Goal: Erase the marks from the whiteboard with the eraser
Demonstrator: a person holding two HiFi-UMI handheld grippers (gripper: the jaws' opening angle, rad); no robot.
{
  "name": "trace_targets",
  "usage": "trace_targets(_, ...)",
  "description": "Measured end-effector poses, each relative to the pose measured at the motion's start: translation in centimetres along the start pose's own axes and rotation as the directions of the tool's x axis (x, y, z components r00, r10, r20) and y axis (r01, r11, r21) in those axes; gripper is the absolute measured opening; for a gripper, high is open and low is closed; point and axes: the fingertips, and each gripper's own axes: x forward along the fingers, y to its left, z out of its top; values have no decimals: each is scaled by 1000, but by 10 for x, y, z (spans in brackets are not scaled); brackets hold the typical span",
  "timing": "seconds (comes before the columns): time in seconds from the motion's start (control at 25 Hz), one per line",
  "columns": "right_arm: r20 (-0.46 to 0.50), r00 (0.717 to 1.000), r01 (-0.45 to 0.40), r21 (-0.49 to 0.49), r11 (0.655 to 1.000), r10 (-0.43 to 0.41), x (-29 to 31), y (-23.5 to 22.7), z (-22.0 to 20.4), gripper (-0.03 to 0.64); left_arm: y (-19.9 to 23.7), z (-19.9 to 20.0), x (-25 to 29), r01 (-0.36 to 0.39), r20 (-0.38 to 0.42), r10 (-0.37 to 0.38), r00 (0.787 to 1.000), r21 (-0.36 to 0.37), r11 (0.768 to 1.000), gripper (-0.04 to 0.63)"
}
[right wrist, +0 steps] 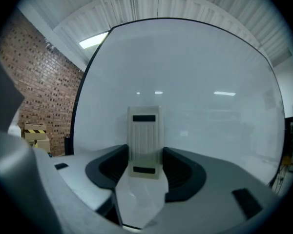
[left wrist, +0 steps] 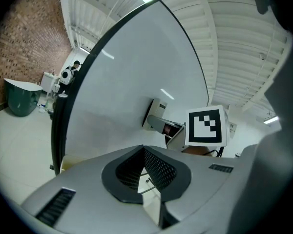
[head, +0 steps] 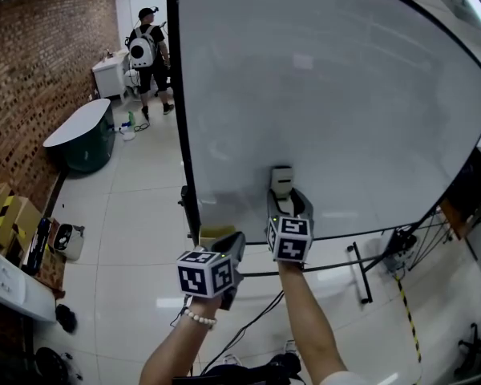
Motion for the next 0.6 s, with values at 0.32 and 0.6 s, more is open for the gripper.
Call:
trace_targets(0.32,6,1000,-22,63,998,21,14,73,0,252,58,1,-38,-71,22,73,997,-66,995,-12)
trace_targets(0.6,15,994,-108,36,993,108,23,146,-1,252,96,1,-74,-146,46,151,988,-93,985,-12)
